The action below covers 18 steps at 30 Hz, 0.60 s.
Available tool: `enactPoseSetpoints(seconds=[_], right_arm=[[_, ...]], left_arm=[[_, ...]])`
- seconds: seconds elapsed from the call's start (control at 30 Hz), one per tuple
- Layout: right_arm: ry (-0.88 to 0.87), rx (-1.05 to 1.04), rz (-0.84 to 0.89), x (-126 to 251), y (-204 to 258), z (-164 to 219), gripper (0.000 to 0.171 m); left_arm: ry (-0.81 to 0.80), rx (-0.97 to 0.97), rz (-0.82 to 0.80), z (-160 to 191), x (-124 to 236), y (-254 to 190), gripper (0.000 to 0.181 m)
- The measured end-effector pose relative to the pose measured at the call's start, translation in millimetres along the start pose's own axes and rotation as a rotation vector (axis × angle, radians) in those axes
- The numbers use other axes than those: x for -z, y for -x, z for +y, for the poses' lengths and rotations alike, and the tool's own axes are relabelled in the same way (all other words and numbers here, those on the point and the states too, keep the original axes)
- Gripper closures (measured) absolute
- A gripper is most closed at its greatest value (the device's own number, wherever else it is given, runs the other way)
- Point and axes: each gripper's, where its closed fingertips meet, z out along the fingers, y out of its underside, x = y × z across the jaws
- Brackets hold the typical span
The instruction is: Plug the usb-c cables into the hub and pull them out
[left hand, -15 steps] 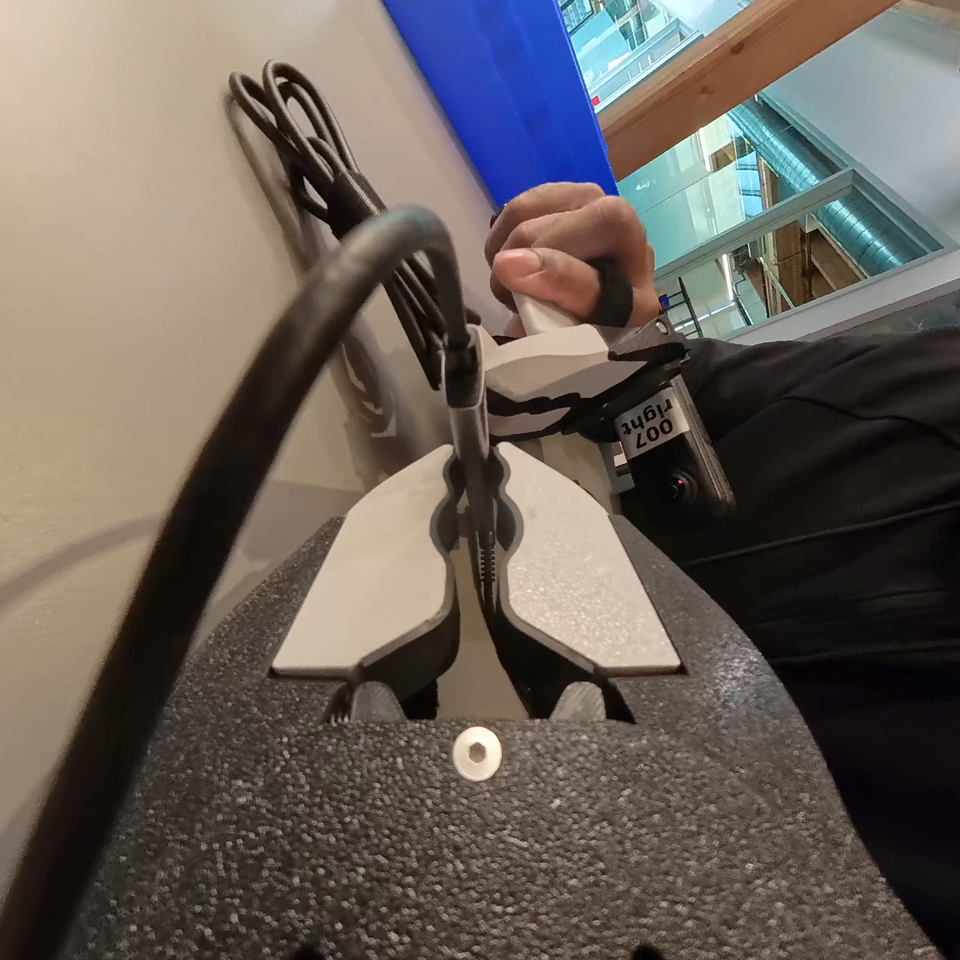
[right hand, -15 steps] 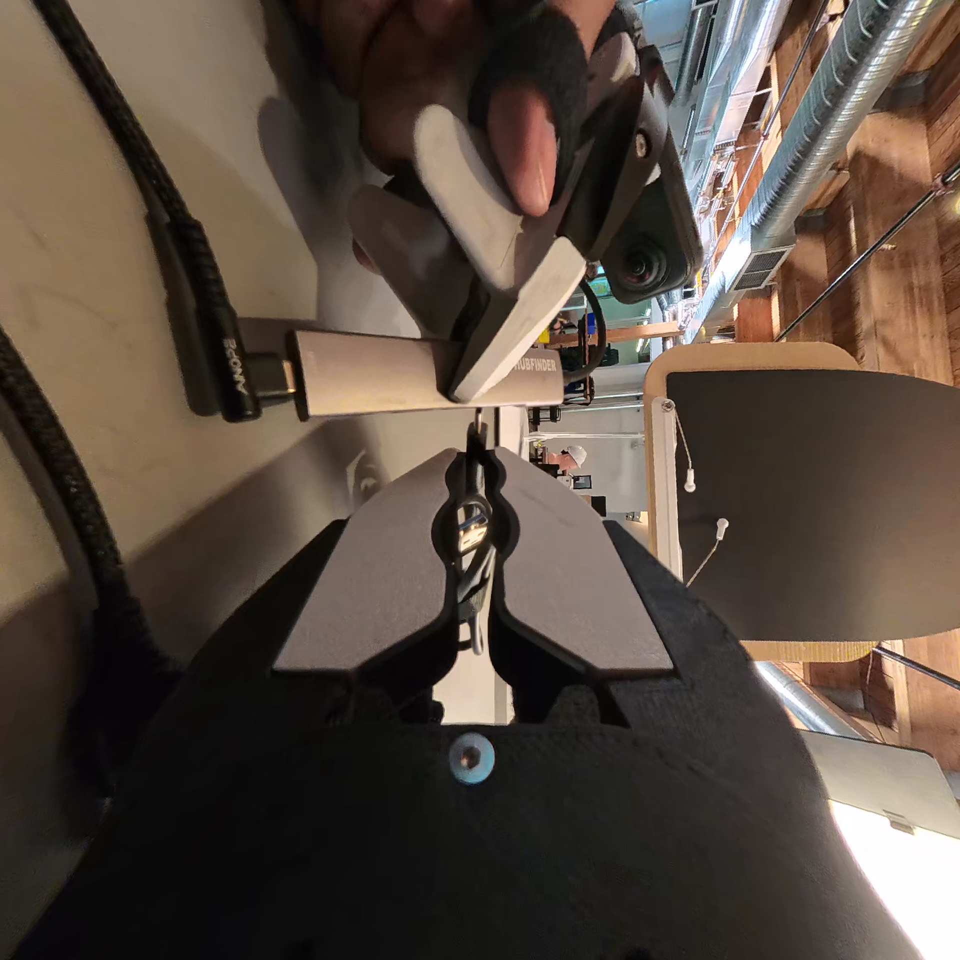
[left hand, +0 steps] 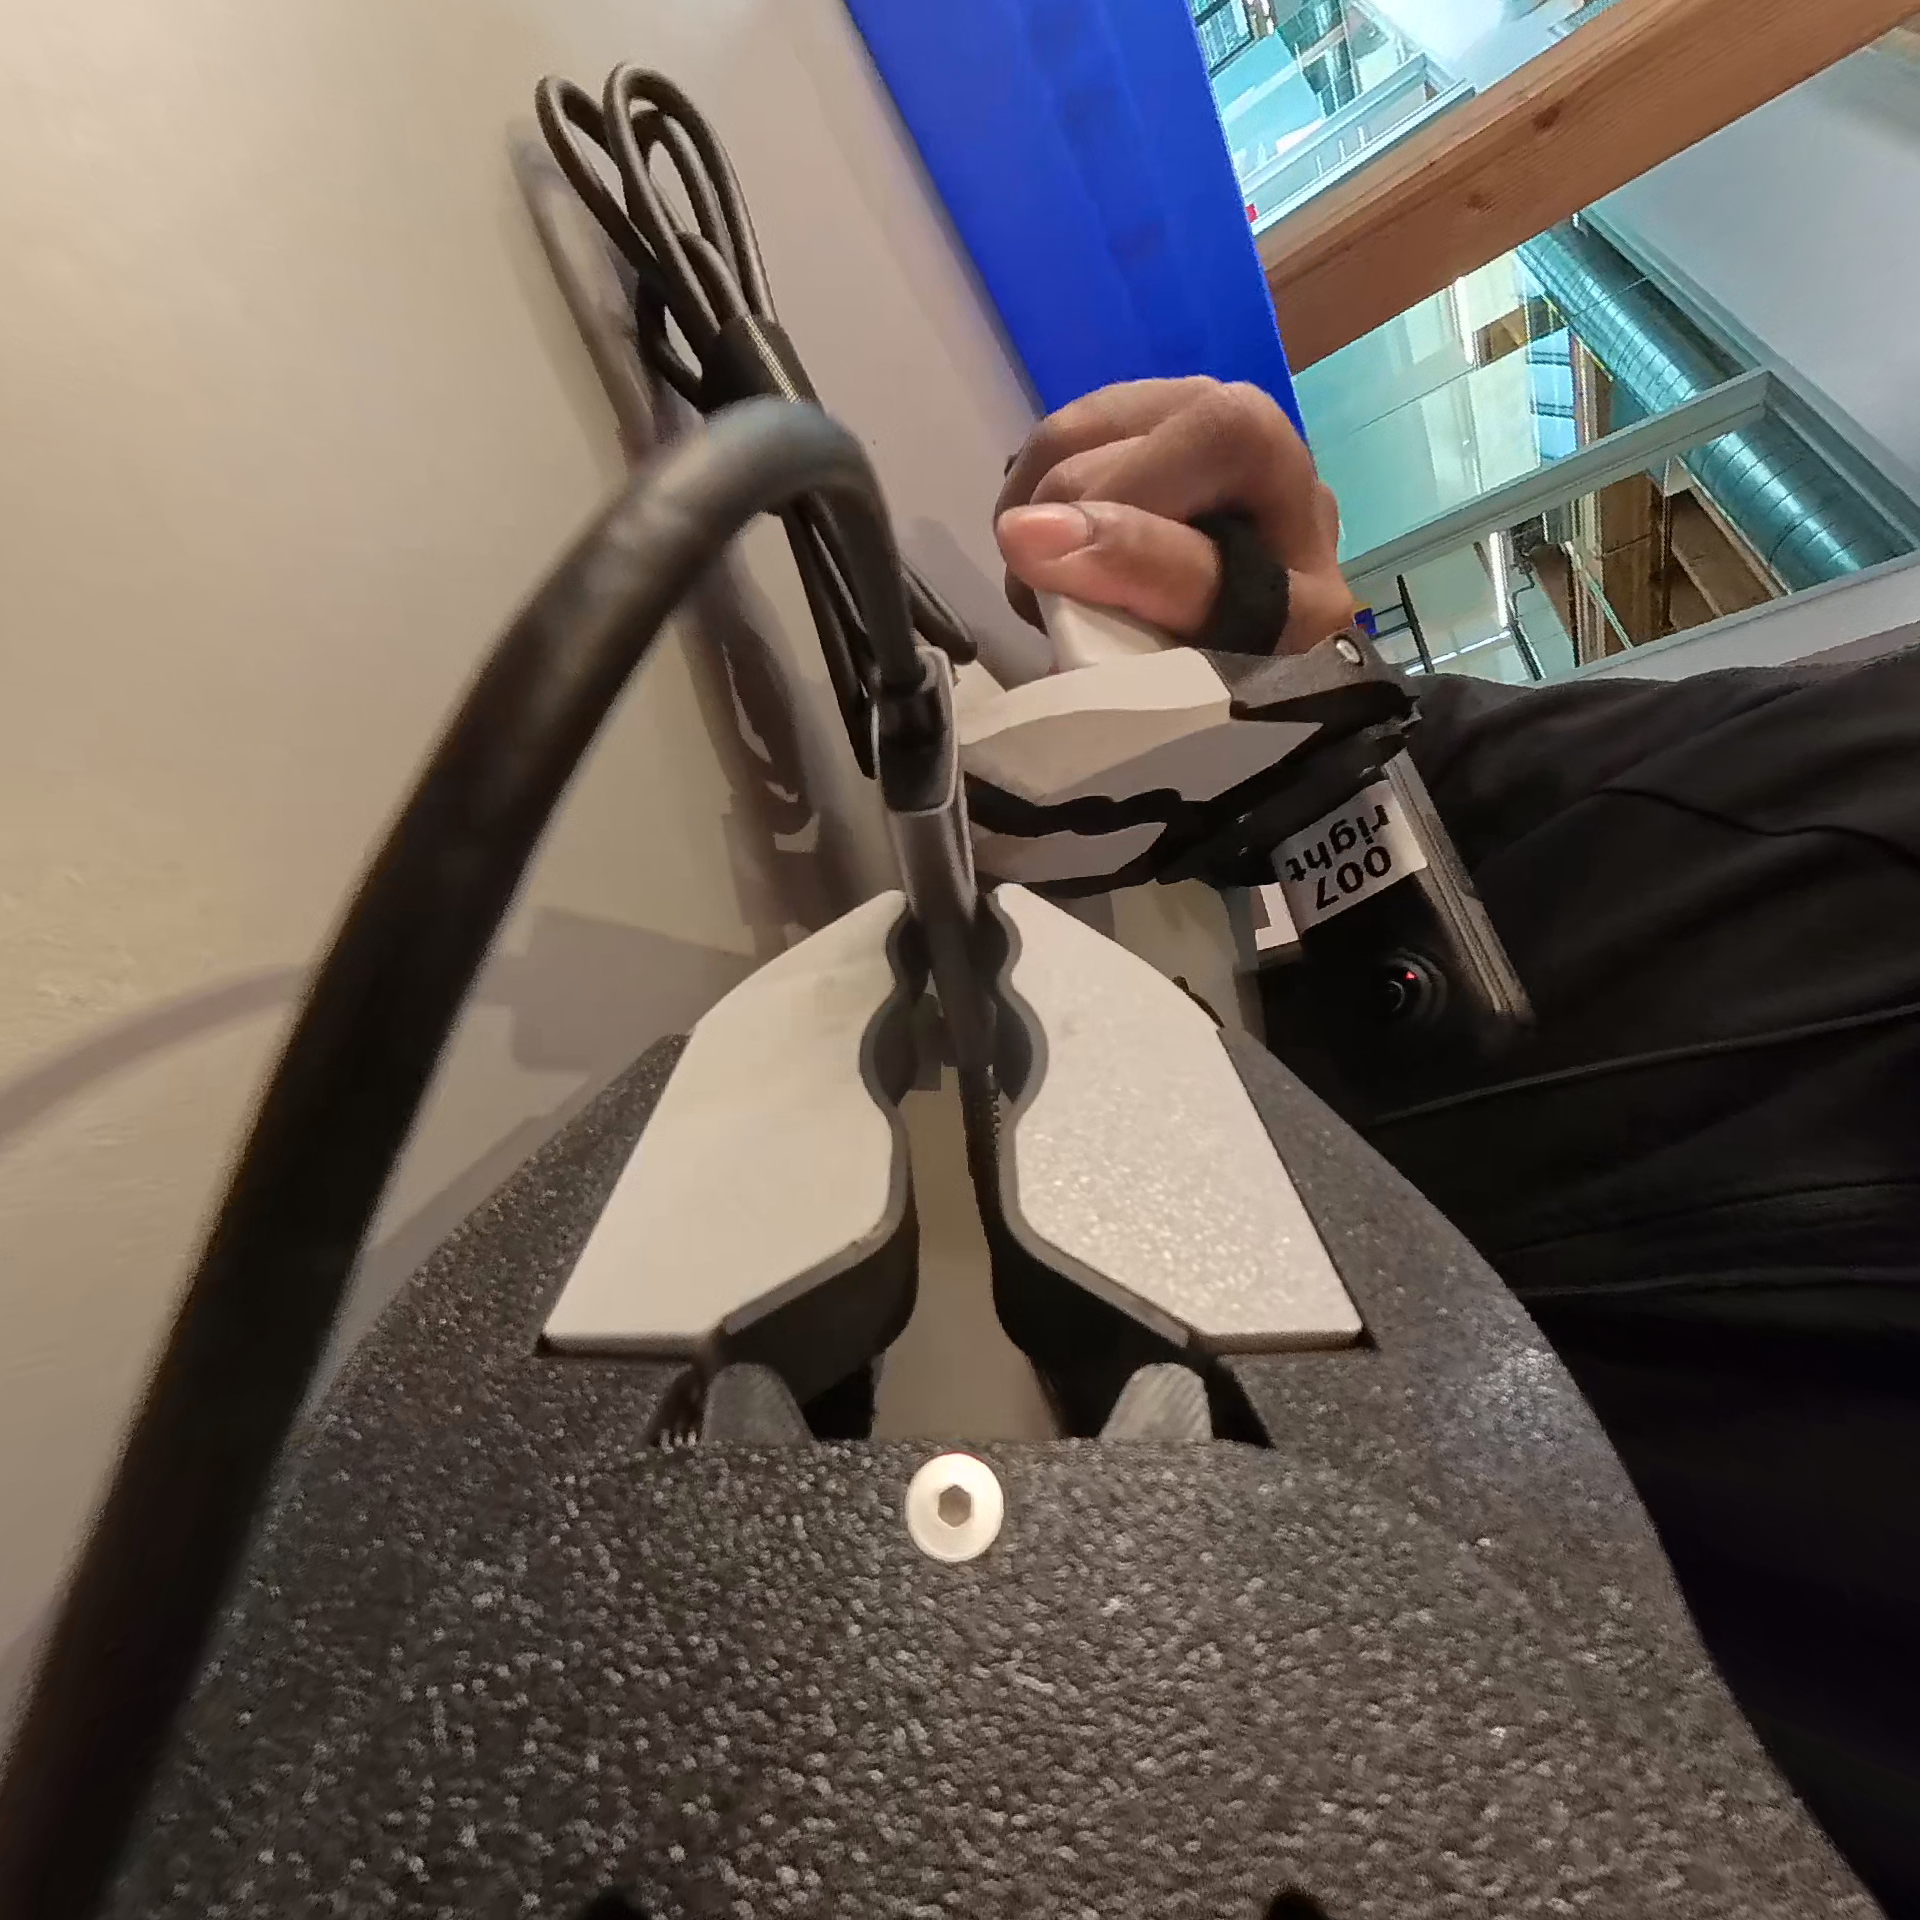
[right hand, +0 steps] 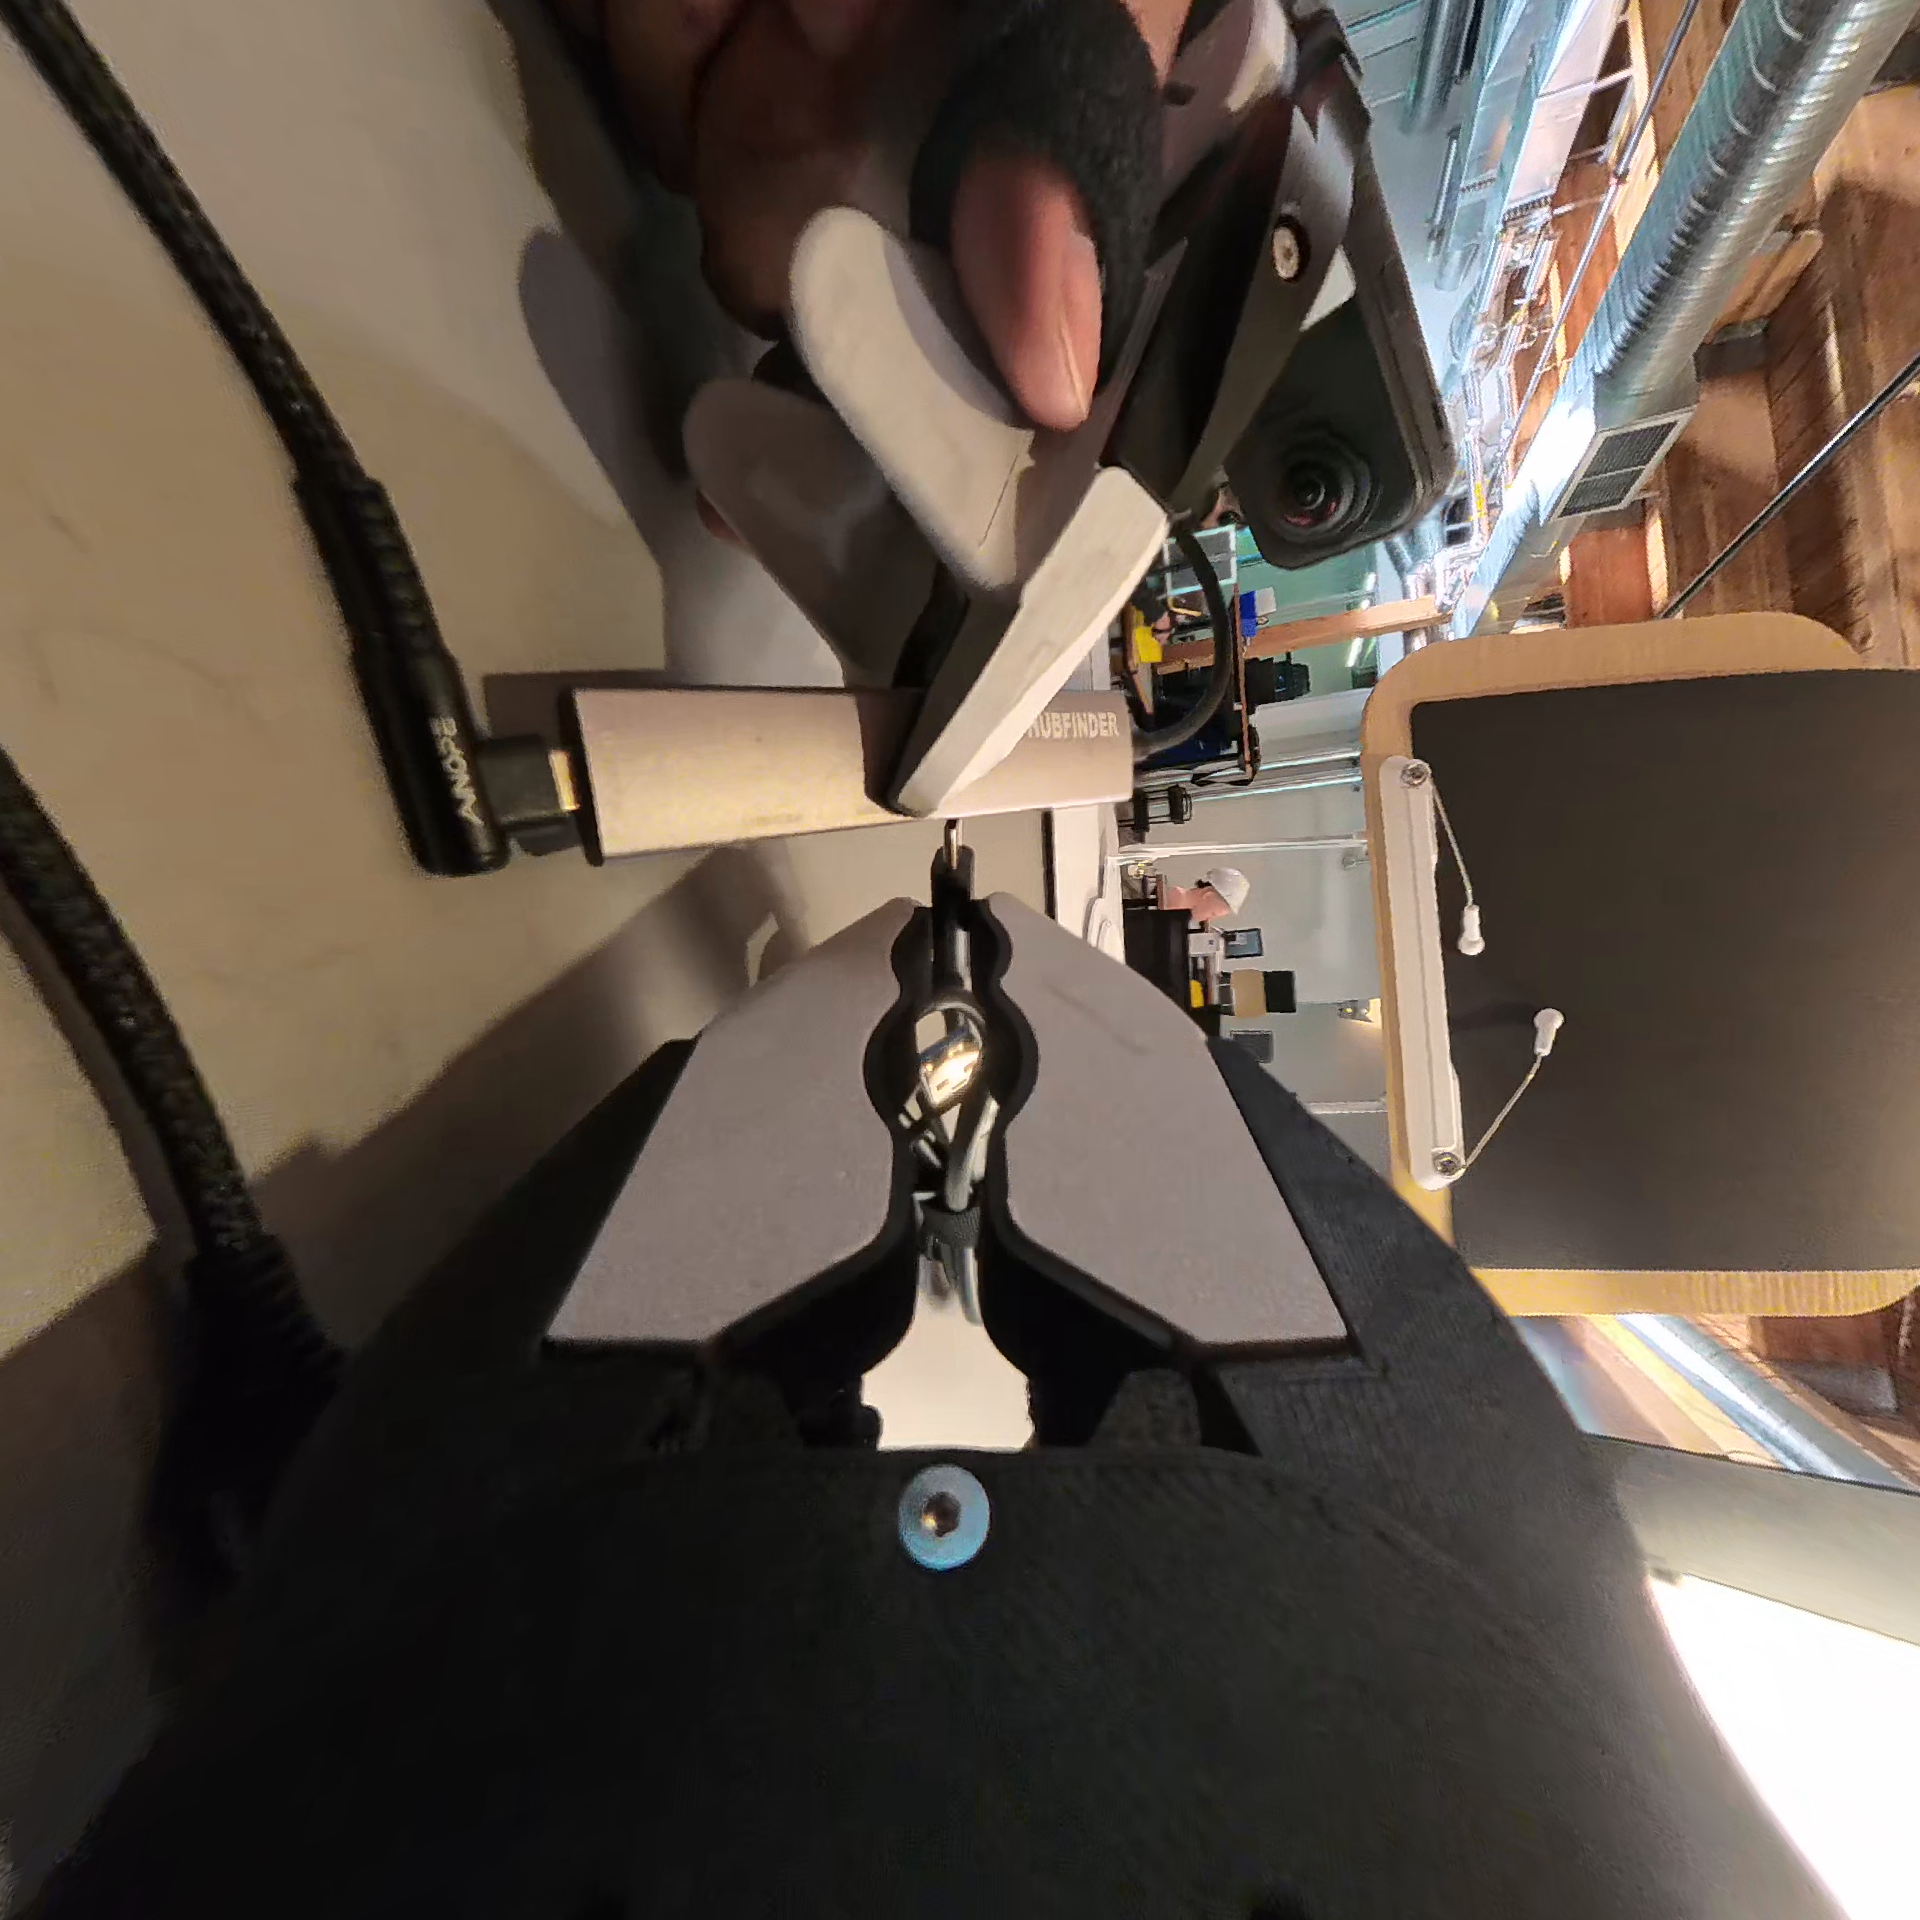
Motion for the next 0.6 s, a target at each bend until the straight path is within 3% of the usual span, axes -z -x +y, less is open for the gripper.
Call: enactPoseSetpoints(seconds=[0.17,0.37,0.6], right_arm=[[-0.071,-0.128,-0.036,2,-1,-4,0.162],[-0.165,-0.391,-0.194,7,0,-12,0.147],[-0.147,-0.764,-0.496,13,-8,-7,0.147]], left_arm=[[-0.028,-0.022,0.027,-2,4,-5,0.172],[-0.001,-0.042,0.052,2,2,-10,0.171],[0.051,-0.088,0.086,10,0,-17,0.171]])
